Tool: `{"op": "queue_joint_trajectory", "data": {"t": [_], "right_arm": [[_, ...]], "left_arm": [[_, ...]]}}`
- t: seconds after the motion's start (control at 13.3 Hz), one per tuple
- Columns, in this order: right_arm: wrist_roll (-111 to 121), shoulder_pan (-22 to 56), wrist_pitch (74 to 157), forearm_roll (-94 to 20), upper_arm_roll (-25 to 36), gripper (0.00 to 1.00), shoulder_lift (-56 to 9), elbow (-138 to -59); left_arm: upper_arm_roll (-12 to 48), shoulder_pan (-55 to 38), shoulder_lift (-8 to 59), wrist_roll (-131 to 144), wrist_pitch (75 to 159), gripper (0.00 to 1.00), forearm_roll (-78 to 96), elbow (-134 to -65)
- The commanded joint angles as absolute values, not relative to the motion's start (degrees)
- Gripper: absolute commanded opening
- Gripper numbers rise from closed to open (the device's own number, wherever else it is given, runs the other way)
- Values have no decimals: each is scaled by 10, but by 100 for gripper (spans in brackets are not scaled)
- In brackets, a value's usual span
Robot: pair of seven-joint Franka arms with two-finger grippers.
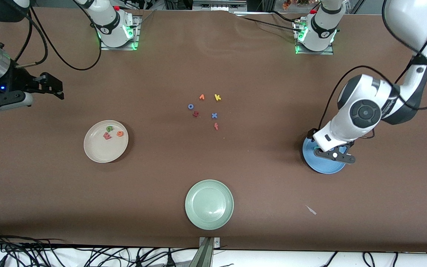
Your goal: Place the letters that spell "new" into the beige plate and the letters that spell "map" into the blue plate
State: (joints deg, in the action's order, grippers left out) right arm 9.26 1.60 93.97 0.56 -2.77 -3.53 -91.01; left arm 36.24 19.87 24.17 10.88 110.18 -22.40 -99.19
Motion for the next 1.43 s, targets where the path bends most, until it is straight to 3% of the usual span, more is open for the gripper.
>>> {"op": "queue_joint_trajectory", "data": {"t": [0.0,0.23,0.45,0.68,1.05,1.36], "right_arm": [[91,6,928,1,-24,100,-41,-875],[93,6,920,-2,-11,100,-46,-859],[86,9,911,2,-14,100,-46,-858],[91,5,911,2,-10,100,-49,-858],[94,11,906,-3,8,100,-54,-858],[95,12,905,1,8,100,-54,-858]], "left_arm": [[373,198,208,101,992,100,-172,-905],[333,190,143,100,962,100,-104,-878],[223,129,82,99,961,100,-39,-880],[126,52,68,98,962,100,-25,-885],[44,-5,23,98,964,100,23,-929],[15,-32,-4,99,964,100,24,-945]]}}
